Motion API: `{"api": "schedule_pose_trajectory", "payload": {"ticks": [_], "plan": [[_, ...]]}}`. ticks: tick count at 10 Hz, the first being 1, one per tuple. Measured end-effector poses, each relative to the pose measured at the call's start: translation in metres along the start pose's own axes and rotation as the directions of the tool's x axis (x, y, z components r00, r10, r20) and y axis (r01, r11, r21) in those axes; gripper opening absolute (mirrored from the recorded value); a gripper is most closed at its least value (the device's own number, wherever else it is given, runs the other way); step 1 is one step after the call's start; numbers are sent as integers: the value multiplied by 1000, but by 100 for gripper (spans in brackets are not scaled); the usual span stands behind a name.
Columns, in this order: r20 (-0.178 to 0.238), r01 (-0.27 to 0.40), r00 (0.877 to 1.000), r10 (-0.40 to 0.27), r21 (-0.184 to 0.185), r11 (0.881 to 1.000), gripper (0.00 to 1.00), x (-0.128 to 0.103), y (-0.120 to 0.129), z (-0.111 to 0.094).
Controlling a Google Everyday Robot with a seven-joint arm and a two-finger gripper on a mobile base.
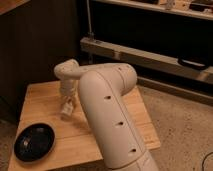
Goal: Place the bottle in the ceramic bowl
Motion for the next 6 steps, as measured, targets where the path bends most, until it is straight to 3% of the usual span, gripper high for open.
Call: {"api": "schedule_pose_trajectory", "payload": {"ticks": [3,6], "plan": [[-28,26,999,-25,18,1000,43,7,3,6],[-34,78,996,-77,42,996,11,12,5,-2]]}}
